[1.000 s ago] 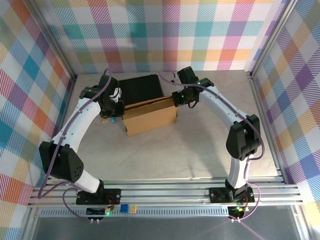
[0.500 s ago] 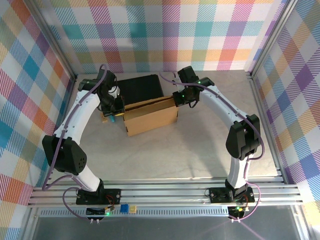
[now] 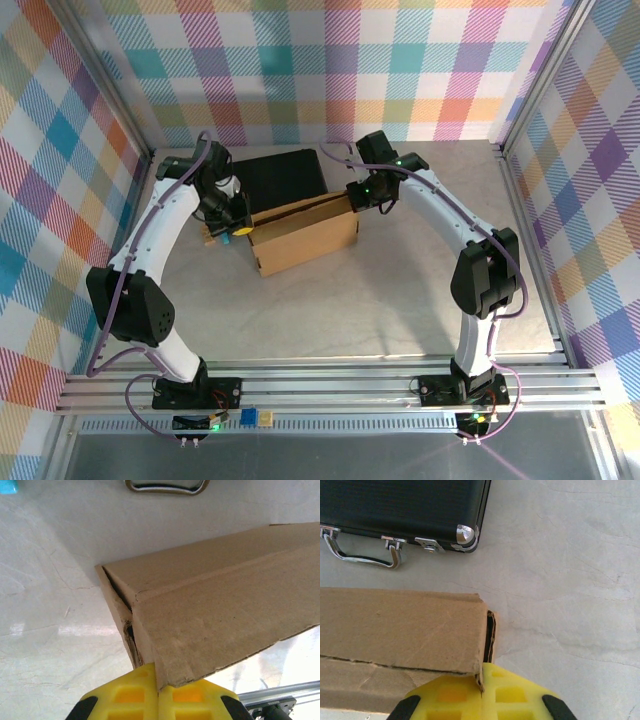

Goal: Fold the paper box

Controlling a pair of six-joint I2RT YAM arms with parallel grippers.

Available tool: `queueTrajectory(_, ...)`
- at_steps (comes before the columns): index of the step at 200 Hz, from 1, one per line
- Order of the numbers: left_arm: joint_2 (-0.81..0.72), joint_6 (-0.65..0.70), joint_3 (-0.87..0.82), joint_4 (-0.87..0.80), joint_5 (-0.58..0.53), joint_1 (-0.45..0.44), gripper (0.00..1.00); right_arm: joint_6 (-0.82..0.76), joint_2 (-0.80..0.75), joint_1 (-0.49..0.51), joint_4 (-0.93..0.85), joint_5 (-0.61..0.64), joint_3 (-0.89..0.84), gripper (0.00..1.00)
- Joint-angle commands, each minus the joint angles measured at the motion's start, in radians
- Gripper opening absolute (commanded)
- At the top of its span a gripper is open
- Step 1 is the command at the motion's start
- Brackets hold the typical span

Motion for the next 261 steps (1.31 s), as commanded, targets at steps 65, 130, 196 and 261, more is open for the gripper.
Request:
queueTrajectory(65, -0.108, -0.042, -0.232, 0.202, 0.066, -0.015, 0.00, 0.018, 0.079, 0.012, -0.141, -0.030, 0.005, 0.00)
queueTrajectory(130, -0.158, -0.049, -0.350, 0.298, 0.011, -0.040, 0.00, 0.014, 0.073, 0.015, -0.118, -0.020, -0.008, 0.00)
queueTrajectory(196, -0.162, -0.010, -0.364, 0.268, -0.042, -0.052, 0.00, -0.002, 0.065, 0.015, -0.107, 0.002, -0.005, 0.00)
queueTrajectory(261, -0.162, 0.009, -0.380, 0.260, -0.085, -0.070, 0.00, -0.011, 0.053, 0.015, -0.115, -0.005, 0.011, 0.00)
